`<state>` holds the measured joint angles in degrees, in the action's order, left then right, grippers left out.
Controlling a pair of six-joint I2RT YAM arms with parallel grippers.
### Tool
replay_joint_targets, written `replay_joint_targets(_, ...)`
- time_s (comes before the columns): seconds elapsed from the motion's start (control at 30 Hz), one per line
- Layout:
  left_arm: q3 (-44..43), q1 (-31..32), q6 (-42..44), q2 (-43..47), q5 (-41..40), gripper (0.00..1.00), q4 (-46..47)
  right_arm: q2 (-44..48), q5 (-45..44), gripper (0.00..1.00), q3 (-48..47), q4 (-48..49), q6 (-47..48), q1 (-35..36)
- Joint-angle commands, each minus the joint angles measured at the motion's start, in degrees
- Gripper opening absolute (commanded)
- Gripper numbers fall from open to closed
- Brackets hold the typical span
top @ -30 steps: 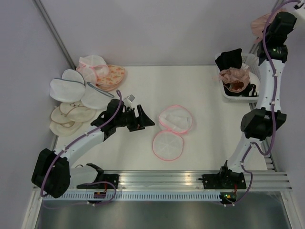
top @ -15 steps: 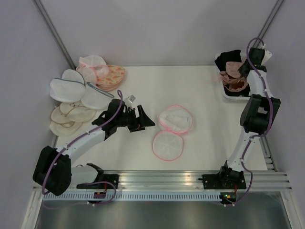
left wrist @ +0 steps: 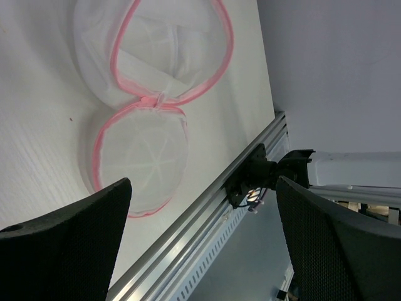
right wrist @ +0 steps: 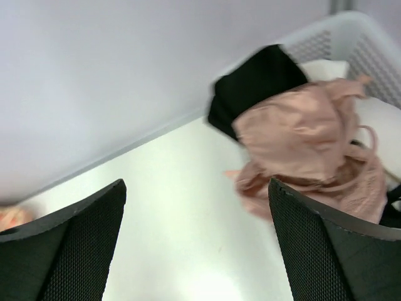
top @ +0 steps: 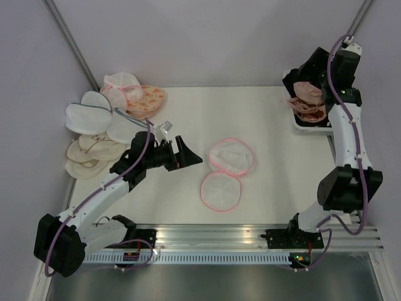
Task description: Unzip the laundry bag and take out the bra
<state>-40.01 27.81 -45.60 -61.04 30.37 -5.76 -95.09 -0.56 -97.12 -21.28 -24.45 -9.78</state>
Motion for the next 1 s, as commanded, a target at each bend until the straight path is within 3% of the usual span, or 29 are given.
replay_joint_targets(0.0,0.7,-0.2,-0.2,2.7,1.2,1.0,1.6,8.0,8.2,0.98,6.1,-4.0,4.8,4.5)
replay_joint_targets(0.3,3.4,-0.1,0.1,6.6,2.2,1.0,1.6,32.7,17.6,0.98,27.9,-5.4,4.1,15.3)
replay_joint_targets(0.53,6.2,-0.1,0.6,8.7,-0.4,1.0,1.4,41.0,21.8,0.98,39.9,-13.8,2.5,21.4)
replay_joint_targets(0.77,6.1,-0.2,0.2,9.4,-1.3,1.0,1.2,43.1,13.4,0.98,50.0,-15.5,-3.2,35.4)
replay_joint_targets(0.97,6.2,-0.2,0.2,9.3,-1.8,1.0,0.9,39.6,-2.0,0.98,52.2,-16.2,-8.3,48.7)
